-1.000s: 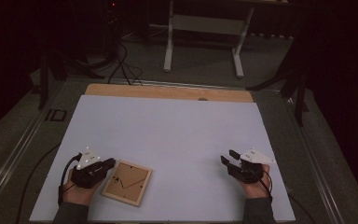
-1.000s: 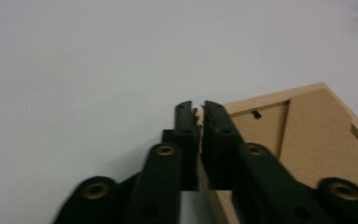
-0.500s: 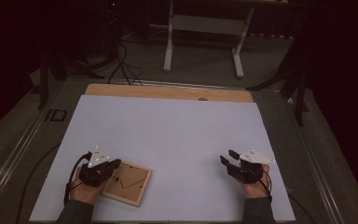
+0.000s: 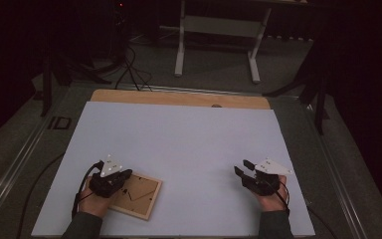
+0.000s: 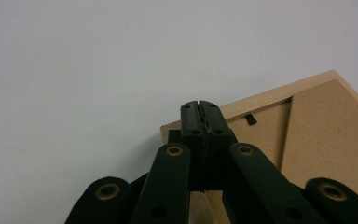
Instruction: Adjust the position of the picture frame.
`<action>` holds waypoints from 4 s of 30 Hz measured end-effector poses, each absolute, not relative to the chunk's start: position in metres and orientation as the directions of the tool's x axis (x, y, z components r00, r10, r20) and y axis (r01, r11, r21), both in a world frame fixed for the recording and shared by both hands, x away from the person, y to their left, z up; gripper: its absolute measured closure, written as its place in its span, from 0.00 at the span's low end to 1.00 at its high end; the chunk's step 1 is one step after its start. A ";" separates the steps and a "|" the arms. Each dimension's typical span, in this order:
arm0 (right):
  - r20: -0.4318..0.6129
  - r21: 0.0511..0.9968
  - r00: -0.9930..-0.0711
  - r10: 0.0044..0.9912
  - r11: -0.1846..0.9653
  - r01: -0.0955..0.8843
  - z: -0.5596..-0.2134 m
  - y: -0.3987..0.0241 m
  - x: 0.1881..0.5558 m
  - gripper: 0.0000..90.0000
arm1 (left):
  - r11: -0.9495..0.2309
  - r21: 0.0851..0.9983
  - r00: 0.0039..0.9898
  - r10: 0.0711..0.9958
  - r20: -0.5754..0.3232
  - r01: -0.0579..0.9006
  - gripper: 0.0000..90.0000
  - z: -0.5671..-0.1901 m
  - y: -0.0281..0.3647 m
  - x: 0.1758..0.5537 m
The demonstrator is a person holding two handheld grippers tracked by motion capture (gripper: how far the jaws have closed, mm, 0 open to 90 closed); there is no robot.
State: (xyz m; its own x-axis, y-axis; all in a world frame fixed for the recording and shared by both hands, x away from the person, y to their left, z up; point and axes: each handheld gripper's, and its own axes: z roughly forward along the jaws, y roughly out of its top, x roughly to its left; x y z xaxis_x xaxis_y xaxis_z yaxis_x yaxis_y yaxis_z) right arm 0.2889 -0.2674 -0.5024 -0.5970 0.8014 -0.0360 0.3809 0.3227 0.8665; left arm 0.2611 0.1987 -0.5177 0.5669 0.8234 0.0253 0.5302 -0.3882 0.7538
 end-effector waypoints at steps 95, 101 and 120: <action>-0.023 0.872 -0.594 0.804 0.307 0.382 -0.502 -0.270 0.288 0.59 | -0.243 0.755 0.460 0.884 -0.086 0.609 1.00 -0.516 0.219 0.273; -0.025 0.872 -0.595 0.804 0.308 0.380 -0.502 -0.270 0.288 0.59 | -0.282 0.734 0.485 0.872 -0.073 0.618 1.00 -0.521 0.210 0.276; -0.029 0.867 -0.618 0.786 0.328 0.376 -0.503 -0.259 0.289 0.59 | -0.326 0.763 0.597 0.796 -0.097 0.558 1.00 -0.526 0.160 0.282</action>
State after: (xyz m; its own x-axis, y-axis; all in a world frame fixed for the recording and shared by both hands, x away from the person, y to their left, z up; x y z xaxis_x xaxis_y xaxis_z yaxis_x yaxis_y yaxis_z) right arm 0.2892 -0.2593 -0.5033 -0.6182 0.7855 -0.0287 0.3759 0.3275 0.8669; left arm 0.2824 0.1599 -0.5262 0.5972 0.7962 -0.0968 0.5581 -0.3259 0.7631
